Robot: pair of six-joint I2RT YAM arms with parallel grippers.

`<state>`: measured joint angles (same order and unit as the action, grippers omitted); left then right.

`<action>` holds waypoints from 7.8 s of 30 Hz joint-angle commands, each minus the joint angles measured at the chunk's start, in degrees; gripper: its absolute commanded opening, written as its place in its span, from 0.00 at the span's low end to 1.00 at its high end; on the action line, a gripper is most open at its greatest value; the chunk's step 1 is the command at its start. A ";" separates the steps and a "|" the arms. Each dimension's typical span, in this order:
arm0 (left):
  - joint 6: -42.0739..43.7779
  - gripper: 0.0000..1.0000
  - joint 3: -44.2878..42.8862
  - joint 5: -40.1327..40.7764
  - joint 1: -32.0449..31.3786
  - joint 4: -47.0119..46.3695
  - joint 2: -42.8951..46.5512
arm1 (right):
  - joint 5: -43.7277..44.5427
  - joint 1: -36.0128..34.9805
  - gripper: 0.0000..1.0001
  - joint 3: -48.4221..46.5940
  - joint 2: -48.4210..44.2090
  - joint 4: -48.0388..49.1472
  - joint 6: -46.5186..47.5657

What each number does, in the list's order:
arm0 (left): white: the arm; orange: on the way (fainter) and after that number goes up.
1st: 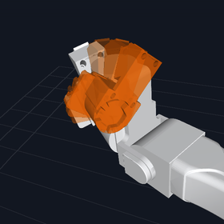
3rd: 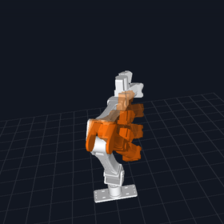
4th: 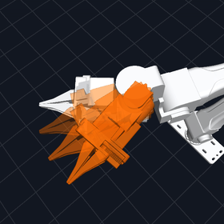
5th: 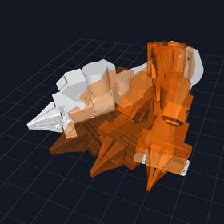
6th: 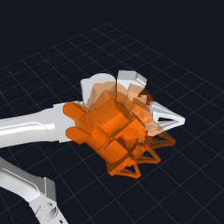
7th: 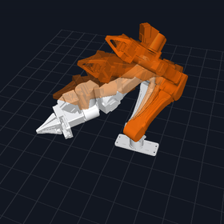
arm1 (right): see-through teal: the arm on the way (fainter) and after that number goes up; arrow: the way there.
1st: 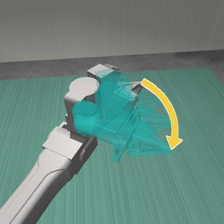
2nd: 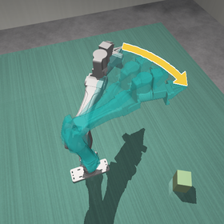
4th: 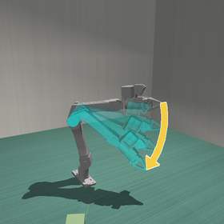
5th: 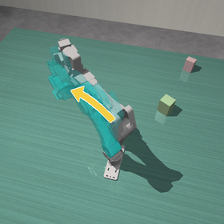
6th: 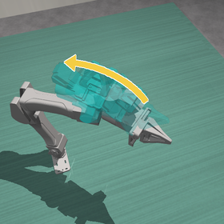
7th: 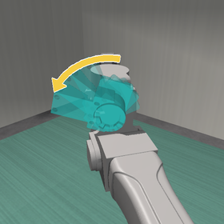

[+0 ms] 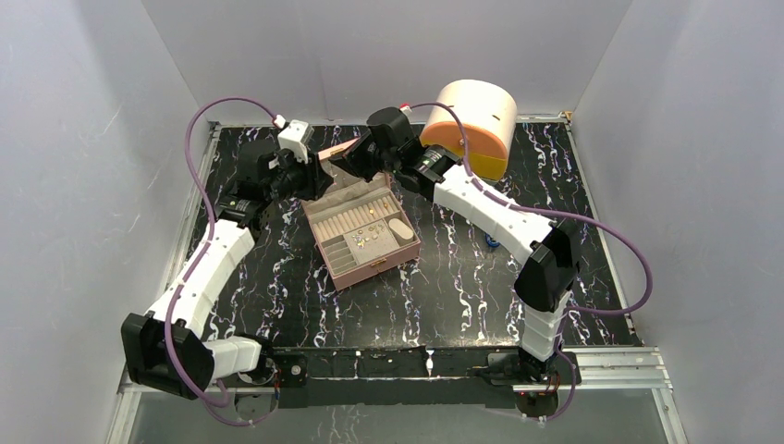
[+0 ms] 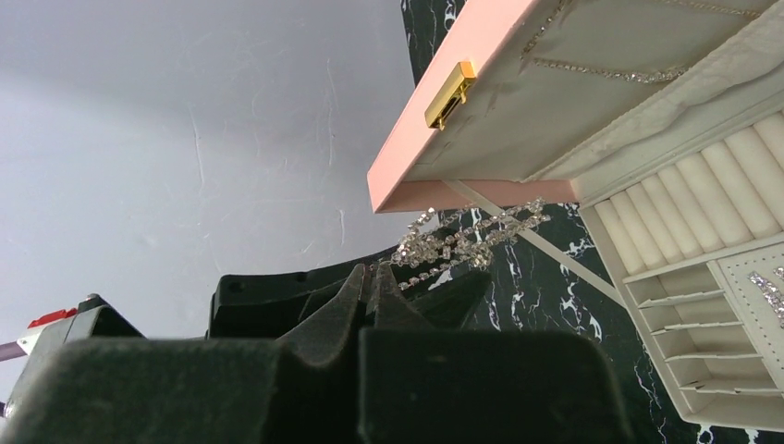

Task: Organize the mixed jewelry
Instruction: Place the jewelry in the jewelry box.

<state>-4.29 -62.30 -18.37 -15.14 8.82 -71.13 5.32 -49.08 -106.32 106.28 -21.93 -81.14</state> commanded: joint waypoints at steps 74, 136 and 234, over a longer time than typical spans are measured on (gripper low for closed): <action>26.96 0.00 -32.25 32.19 -12.19 28.77 -17.13 | -11.43 7.58 0.48 26.76 -8.11 32.14 39.99; 36.07 0.00 -32.24 54.69 -19.58 27.93 -26.50 | -12.31 11.36 0.47 34.08 -10.92 31.91 32.53; 6.52 0.50 -16.28 59.49 -17.40 10.47 -6.02 | -15.34 7.55 0.51 25.28 -4.59 24.75 43.33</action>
<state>20.47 -77.41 42.48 -33.41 13.30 -86.37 -11.88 -38.68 -77.41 100.07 1.80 -43.24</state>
